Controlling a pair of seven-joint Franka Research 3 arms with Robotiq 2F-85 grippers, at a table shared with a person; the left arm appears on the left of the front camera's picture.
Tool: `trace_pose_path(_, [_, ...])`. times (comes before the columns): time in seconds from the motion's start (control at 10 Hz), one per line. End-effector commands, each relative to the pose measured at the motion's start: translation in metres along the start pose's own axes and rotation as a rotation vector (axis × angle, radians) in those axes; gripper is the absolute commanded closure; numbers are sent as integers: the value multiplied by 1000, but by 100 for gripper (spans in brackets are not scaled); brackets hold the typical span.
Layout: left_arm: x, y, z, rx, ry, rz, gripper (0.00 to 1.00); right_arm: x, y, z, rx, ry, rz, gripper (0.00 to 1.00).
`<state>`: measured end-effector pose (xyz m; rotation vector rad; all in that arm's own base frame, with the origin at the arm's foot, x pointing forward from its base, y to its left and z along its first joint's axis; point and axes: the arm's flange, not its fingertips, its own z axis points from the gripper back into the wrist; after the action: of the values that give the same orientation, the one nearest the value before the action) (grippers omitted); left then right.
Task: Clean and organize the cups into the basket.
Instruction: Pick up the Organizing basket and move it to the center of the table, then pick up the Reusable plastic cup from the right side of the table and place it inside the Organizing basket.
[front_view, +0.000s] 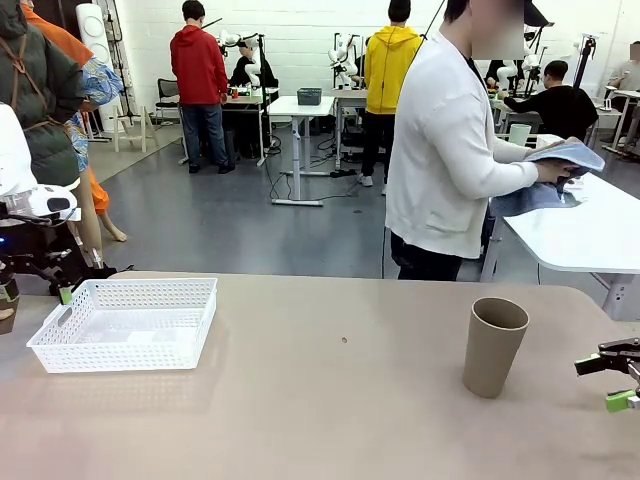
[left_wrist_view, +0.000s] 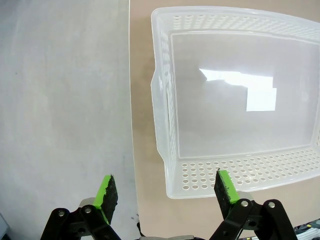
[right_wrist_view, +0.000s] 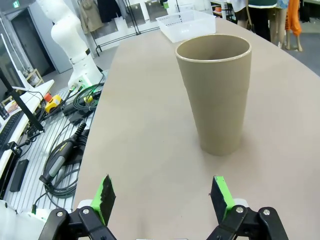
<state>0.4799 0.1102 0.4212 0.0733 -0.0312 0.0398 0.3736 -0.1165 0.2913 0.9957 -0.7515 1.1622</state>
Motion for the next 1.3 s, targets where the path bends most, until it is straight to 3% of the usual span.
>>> trace_pose_path(0.0, [2,-3,1,-8,-4,0,0,-1,1,-1,1,-2,-2,0])
trace_pose_path(0.1, [2,-3,1,-8,-4,0,0,0,0,0,0,0,0,0])
trace_pose_path(0.2, [0,-1,-1,-1,1,-2,0,0,-7,-5,-70,1,87,0])
trace_pose_path(0.4, [2,0,-2,-21,10,3,0,1,-33,-13,-171,-73,181,0])
trace_pose_path(0.9, [0,-2,0,-56,7,25,0,-6,-73,-55,34,-133,244,0])
trace_pose_path(1.2, [-3,-2,0,-62,8,25,0,-6,-78,-65,35,-143,296,0])
